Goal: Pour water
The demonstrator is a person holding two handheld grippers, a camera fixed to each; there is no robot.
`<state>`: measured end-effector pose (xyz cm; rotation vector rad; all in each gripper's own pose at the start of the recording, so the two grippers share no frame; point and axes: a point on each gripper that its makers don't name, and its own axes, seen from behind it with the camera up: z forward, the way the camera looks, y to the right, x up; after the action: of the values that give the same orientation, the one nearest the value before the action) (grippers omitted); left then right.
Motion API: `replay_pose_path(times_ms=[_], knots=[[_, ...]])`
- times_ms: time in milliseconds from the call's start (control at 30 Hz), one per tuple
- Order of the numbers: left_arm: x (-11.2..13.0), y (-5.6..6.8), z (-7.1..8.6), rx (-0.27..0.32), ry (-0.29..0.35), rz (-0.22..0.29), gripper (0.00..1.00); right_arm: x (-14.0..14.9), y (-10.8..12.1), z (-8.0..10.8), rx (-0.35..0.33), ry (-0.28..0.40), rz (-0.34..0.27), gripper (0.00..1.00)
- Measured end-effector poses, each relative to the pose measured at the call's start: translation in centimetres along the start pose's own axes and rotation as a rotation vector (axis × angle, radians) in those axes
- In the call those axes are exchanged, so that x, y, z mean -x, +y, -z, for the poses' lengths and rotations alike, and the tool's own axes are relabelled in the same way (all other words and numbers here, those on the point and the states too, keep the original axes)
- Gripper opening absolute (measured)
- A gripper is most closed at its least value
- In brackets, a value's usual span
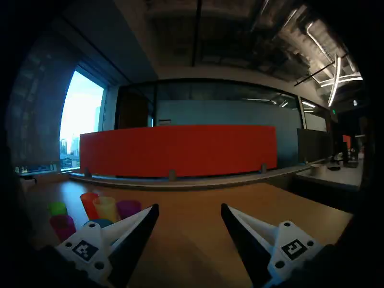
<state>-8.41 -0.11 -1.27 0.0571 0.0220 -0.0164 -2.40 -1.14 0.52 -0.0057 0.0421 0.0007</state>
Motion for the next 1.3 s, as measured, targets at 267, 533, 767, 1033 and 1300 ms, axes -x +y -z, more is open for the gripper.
replay_pose_path(times_ms=[267, 533, 767, 1033, 1300], knots=[[0.0, 0.0, 0.0, 0.0, 0.0, 0.0, 0.84, 0.5, -0.1, -0.1, -0.004, -0.004, 0.015, 1.0], [0.0, 0.0, 0.0, 0.0, 0.0, 0.0, 0.84, 0.9, 0.1, 0.0, 0.0, -0.012, 0.017, 1.0], [0.0, 0.0, 0.0, 0.0, 0.0, 0.0, 0.84, 1.1, -0.1, 0.1, 0.0, -0.031, 0.028, 1.0], [0.0, 0.0, 0.0, 0.0, 0.0, 0.0, 0.84, 1.0, 0.0, 0.1, 0.005, -0.033, 0.028, 1.0], [0.0, 0.0, 0.0, 0.0, 0.0, 0.0, 0.84, 1.0, -0.1, -0.1, 0.004, -0.035, 0.027, 1.0]])
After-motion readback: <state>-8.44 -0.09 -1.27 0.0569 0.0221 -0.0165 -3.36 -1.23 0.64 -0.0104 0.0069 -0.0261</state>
